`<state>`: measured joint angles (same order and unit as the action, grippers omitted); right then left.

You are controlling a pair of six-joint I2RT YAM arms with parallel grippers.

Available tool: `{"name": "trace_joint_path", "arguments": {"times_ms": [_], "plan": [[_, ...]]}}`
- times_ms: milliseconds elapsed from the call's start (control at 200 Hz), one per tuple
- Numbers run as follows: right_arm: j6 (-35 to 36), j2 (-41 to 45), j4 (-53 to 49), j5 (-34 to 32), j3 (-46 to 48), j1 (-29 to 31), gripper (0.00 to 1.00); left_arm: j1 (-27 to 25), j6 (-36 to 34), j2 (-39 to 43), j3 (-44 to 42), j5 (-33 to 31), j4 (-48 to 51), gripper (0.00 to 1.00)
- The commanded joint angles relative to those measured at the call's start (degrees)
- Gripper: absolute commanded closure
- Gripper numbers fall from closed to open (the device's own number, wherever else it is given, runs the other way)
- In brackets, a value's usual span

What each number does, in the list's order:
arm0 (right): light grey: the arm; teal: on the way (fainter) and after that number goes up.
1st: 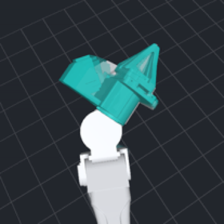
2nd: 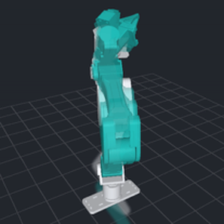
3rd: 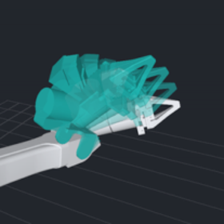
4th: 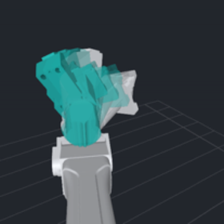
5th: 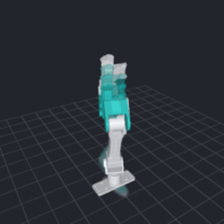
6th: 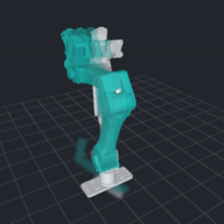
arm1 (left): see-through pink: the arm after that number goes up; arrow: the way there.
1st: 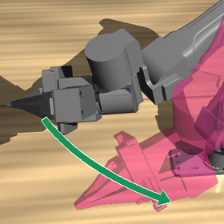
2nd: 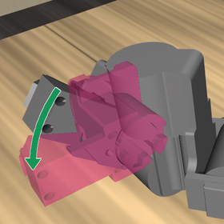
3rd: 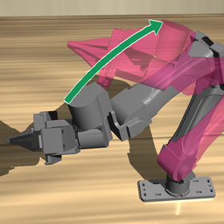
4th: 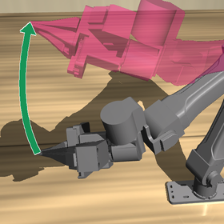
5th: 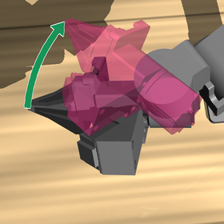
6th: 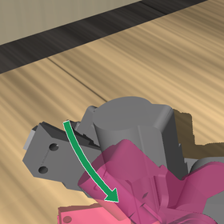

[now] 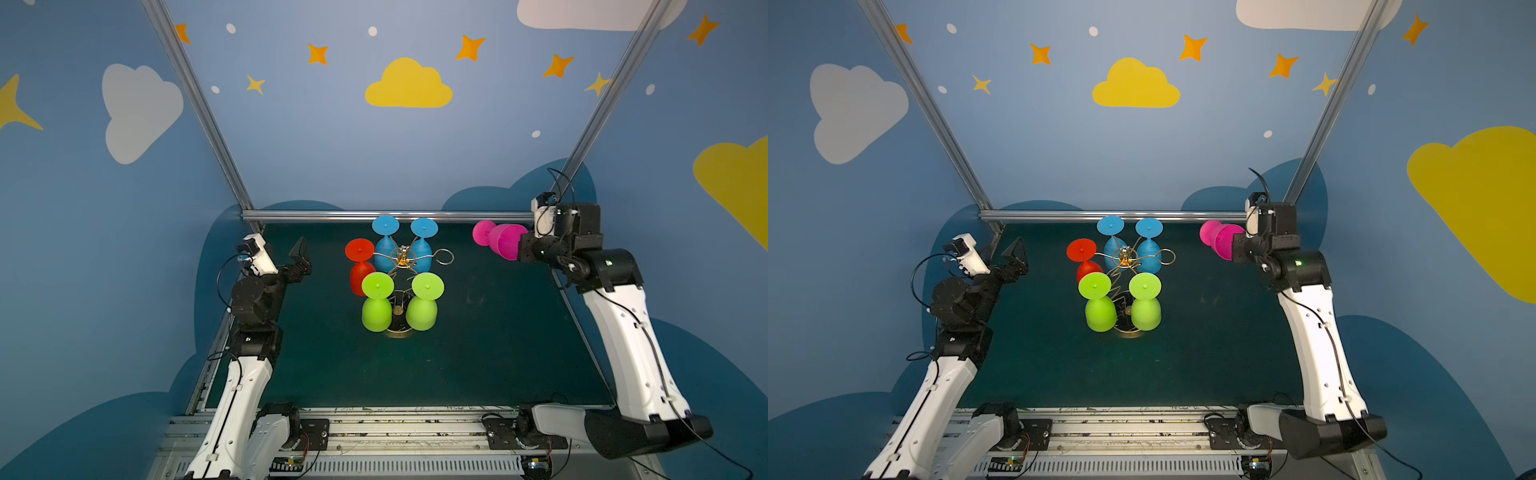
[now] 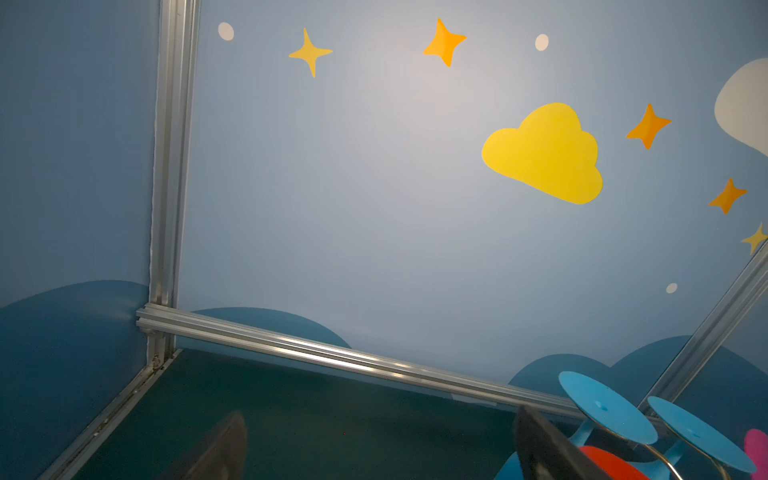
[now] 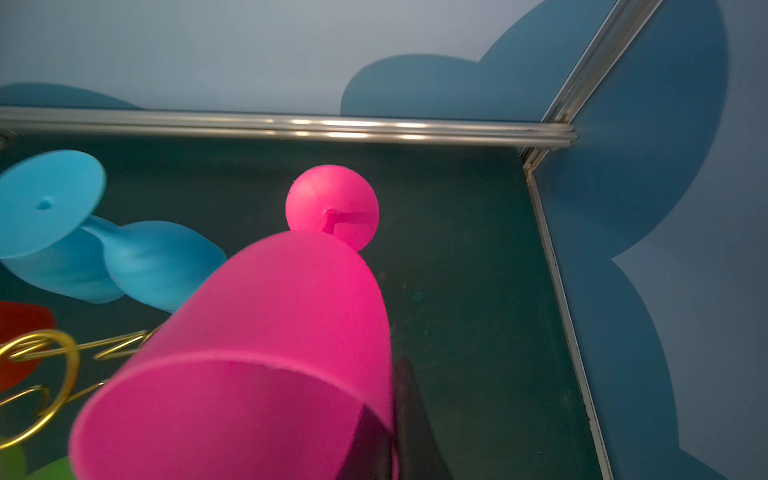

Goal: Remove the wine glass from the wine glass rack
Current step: 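Set magenta glass upright on table with right gripper while left arm retracts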

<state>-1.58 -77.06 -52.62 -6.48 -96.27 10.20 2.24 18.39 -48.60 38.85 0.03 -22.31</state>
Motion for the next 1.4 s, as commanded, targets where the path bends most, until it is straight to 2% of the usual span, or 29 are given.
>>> {"name": "trace_joint_path", "arguments": {"times_ms": [0,145,325,606,846,1141,1397], "plan": [[1.1,-6.0,-3.6,0.7,-4.5,-0.1,1.00,0.3,-2.7,2.3,-0.5,-1.6,-0.7,0.01],[2.2,-17.6,-7.9,0.3,-13.4,-0.1,1.00,0.3,-2.4,2.7,-1.7,-3.0,-0.9,0.01],[3.6,-30.8,-14.3,-0.2,-25.0,0.1,1.00,0.2,-2.7,3.1,-1.3,-1.4,-0.1,0.01],[3.4,-42.6,-15.9,0.5,-33.1,0.2,1.00,0.3,-2.2,3.4,-1.2,-2.2,0.8,0.01],[3.3,-48.8,-17.3,0.7,-37.2,0.4,1.00,0.3,-2.0,3.2,-1.1,-2.3,1.3,0.01],[2.6,-50.5,-17.0,2.3,-37.5,0.4,1.00,0.3,-1.7,3.0,-1.1,-2.5,1.5,0.01],[0.7,-49.9,-15.1,6.7,-38.3,0.0,0.79,0.3,-1.8,3.1,-1.2,-2.9,1.6,0.00]]}}
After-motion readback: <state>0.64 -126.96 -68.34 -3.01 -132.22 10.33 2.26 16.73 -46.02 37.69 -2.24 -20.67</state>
